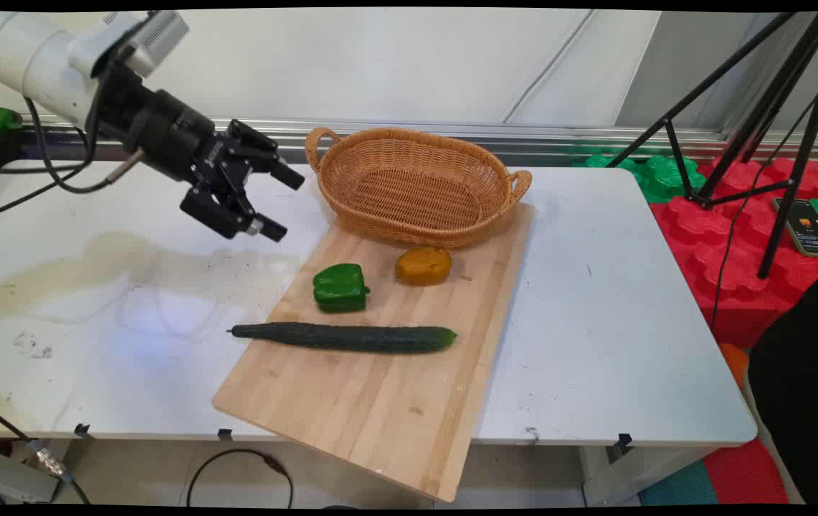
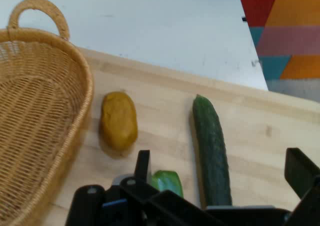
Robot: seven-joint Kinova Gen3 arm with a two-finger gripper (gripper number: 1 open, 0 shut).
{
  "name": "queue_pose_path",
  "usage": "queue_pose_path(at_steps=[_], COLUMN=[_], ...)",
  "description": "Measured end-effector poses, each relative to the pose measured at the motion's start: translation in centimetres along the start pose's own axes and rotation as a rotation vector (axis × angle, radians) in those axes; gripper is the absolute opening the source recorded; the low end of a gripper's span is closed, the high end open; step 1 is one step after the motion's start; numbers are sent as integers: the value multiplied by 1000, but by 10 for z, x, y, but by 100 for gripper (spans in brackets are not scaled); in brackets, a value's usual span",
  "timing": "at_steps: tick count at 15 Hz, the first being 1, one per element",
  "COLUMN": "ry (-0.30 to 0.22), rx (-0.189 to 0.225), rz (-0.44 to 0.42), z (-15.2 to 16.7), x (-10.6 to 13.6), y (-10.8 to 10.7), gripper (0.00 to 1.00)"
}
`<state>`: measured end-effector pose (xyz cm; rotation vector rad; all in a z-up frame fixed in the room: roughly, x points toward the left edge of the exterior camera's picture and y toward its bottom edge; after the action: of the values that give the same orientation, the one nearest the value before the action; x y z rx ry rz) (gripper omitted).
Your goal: Pick up the cucumber from the cutting board
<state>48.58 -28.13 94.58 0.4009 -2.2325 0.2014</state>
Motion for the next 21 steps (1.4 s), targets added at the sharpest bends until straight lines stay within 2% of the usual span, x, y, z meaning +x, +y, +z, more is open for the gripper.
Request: queue_pose_path(at_steps=[7,11,21], ry=[-80,-133,-244], rx=[-45,-65,-88], rz=[81,120,168], z=[49,90,175], x=[2,1,-8], y=[15,22,20], gripper=[100,100,100])
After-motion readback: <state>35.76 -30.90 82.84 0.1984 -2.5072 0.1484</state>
